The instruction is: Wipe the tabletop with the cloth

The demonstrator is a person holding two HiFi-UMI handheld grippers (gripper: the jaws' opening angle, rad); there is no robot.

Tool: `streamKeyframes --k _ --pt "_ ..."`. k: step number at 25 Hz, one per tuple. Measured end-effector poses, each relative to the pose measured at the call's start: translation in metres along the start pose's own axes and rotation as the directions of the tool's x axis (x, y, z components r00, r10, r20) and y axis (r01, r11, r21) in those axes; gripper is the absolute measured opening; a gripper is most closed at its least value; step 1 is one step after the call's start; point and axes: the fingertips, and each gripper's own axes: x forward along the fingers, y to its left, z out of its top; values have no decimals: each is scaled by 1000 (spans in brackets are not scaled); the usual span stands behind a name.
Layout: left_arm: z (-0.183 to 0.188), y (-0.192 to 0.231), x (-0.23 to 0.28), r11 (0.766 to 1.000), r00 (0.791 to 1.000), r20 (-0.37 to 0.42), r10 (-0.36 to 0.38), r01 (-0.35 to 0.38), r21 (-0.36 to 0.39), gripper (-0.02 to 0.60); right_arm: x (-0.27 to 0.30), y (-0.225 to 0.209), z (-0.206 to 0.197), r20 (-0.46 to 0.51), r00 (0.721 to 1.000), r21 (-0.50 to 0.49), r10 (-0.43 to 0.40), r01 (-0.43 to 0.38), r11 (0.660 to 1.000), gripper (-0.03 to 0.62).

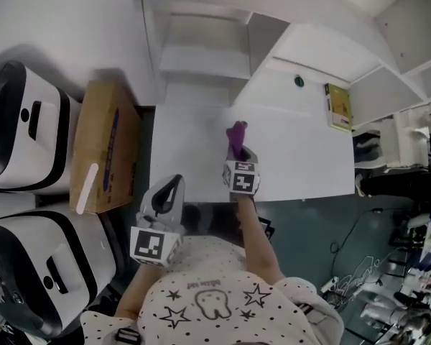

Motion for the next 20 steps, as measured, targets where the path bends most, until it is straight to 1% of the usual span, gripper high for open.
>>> streamKeyframes --k 3,6,10,13,16,18,20 --pt "1 -11 11 999 999 -18 -37 37 -5 -5 -5 -30 -16 -29 999 42 -45 46 998 71" --pt "1 -20 19 998 998 -23 -60 60 2 -5 -5 -51 -33 -69 994 53 -81 85 995 71" --pt "1 -27 23 998 998 -22 -65 65 15 -5 -1 -65 -50 -114 987 64 -112 119 991 71" --pt "-7 -30 29 997 998 -22 -65 66 40 -5 7 -77 -60 -132 979 21 -153 157 987 71" --pt "-12 -37 36 993 997 -14 -74 75 88 -5 10 -80 -65 -130 976 -24 -175 173 985 71" --pt "-13 -41 39 993 997 -1 -76 76 88 -5 10 -78 -67 -126 976 -46 -179 175 984 71" --pt "-11 -42 39 994 997 -9 -79 79 80 -5 11 -76 -69 -126 975 -65 -181 174 983 71"
